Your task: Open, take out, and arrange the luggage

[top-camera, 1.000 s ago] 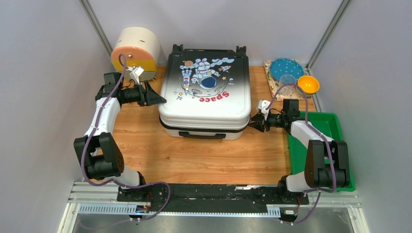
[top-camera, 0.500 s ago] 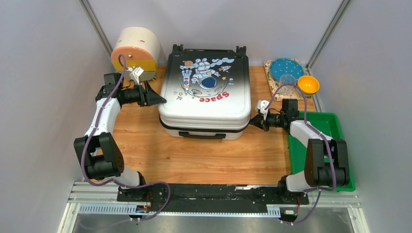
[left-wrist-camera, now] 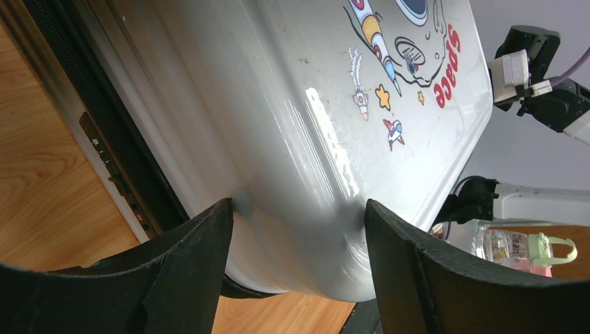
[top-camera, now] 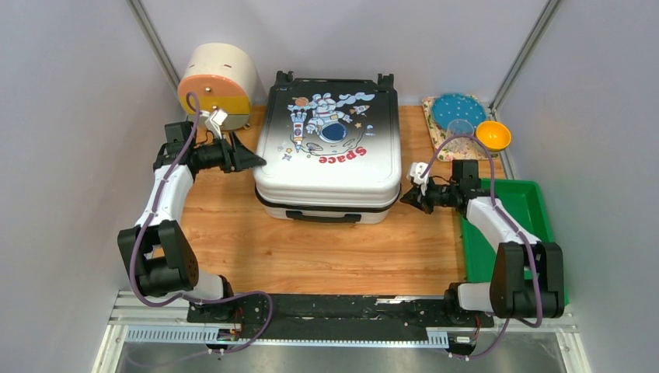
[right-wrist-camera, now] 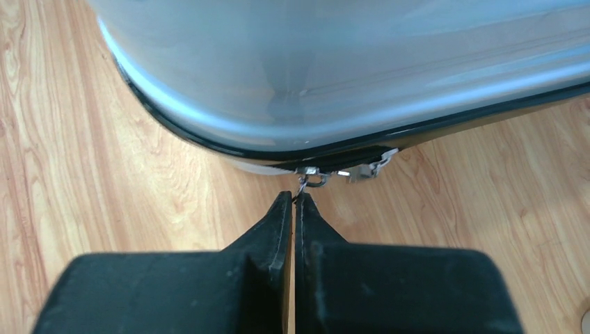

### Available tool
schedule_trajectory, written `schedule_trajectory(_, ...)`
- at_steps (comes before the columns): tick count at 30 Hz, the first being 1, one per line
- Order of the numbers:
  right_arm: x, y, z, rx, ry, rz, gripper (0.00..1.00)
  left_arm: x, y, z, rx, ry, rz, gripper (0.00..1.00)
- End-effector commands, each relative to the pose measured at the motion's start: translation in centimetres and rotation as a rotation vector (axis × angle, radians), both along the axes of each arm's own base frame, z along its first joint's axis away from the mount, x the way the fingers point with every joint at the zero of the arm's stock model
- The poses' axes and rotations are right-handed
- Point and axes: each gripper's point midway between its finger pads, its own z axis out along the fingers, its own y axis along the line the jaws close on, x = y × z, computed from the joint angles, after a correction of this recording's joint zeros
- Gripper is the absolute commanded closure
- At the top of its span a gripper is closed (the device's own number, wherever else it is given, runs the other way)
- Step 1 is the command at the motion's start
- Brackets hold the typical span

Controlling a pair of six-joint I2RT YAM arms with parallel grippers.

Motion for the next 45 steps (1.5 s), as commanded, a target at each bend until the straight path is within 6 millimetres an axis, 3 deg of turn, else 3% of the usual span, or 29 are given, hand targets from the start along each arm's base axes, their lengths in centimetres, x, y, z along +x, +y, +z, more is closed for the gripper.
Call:
schedule_trajectory(1, -3.9, 1.2, 0.2, 0.021, 0.06, 0.053, 1.0, -0.8, -0.4, -1.7, 0.01, 0.051, 0.009, 0.25)
schedule_trajectory(7, -6.0, 2.5, -0.3, 0.018, 0.088, 0.053, 1.0, -1.4, -0.9, -2.4, 0.024, 0.056, 0.008, 0.27)
schedule_trajectory(8, -5.3, 2.6, -0.2, 0.015, 0.059, 0.027, 1.0, -1.4, -0.9, -2.5, 0.029, 0.058, 0.01, 0.27)
schedule_trajectory(10, -6.0, 3.3, -0.5, 0.038, 0.099, -0.016, 1.0, -1.6, -1.0, -2.6, 0.03, 0.057, 0.007, 0.27)
schedule_trajectory(11, -5.2, 3.2, -0.3, 0.035, 0.069, -0.052, 1.0, -1.6, -1.1, -2.5, 0.03, 0.057, 0.005, 0.27)
schedule_trajectory(14, -5.6, 3.3, 0.0, 0.063, 0.153, -0.124, 1.0, -1.6, -1.1, -2.4, 0.035, 0.052, 0.005, 0.27)
schedule_trajectory(18, -6.0, 1.7, 1.2, 0.099, 0.183, -0.173, 0.8, -1.7, -1.1, -2.3, 0.032, 0.048, -0.003, 0.26)
schedule_trajectory(22, -4.8, -0.4, 2.1, 0.08, 0.116, -0.198, 0.72, -1.5, -1.3, -2.1, 0.022, 0.046, -0.015, 0.26)
schedule_trajectory(29, -1.9, -0.5, 1.5, 0.038, 0.062, -0.139, 0.43, -1.2, -1.5, -1.9, 0.022, 0.043, -0.025, 0.25)
schedule_trajectory(34, 0.3, 0.0, 1.4, 0.069, 0.022, -0.11, 0.44, -1.3, -1.4, -2.0, 0.032, 0.04, -0.027, 0.25)
schedule_trajectory(45, 2.2, 1.0, 2.1, 0.097, -0.01, 0.001, 0.54, -1.0, -1.4, -2.2, 0.034, 0.046, -0.029, 0.26)
